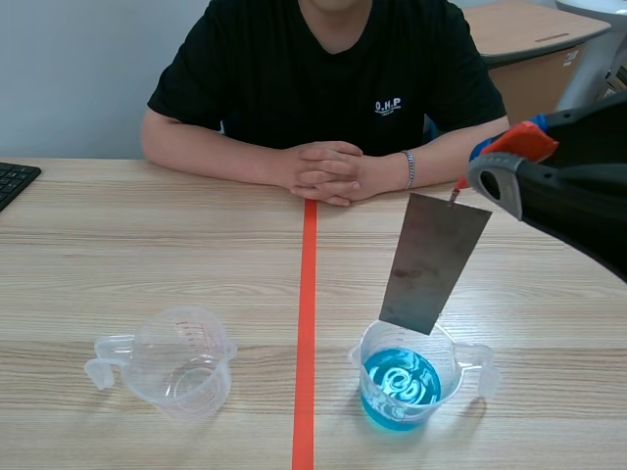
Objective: Do the redox reaction experiment.
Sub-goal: 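Move the plate over the blue solution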
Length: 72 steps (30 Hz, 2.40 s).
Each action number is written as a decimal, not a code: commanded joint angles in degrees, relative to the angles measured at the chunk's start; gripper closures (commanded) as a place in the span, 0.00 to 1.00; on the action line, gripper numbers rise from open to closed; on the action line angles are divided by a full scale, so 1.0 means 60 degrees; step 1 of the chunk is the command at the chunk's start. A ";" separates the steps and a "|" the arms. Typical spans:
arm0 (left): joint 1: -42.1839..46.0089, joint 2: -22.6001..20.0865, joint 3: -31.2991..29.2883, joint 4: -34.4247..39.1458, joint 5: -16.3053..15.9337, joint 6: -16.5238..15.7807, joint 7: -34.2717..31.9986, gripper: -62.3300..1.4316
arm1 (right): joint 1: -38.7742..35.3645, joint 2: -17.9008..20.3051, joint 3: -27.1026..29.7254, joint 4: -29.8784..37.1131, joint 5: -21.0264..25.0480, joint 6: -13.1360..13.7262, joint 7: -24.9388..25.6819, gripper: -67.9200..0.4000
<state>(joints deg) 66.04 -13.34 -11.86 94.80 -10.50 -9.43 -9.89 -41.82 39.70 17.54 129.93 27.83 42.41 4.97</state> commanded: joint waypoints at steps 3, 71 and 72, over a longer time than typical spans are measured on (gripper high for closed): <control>0.0073 0.0018 0.0000 0.0120 -0.0058 -0.0025 -0.0120 0.05 | -0.0157 0.0076 0.0291 0.0106 -0.0004 0.0051 0.0200 0.97; -0.2794 -0.8874 0.0889 0.1705 -0.2528 -0.0572 -0.1942 0.91 | -0.0437 0.0080 0.0470 0.0106 -0.0539 0.0051 0.0688 0.97; -0.3020 -0.9034 0.1045 0.1778 -0.2670 -0.0568 -0.1963 0.91 | -0.0437 0.0080 0.0470 0.0106 -0.0539 0.0051 0.0710 0.97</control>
<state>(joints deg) 48.97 -67.75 -6.68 104.68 -25.71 -12.67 -20.95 -44.80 39.70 19.90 129.93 23.97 42.39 8.14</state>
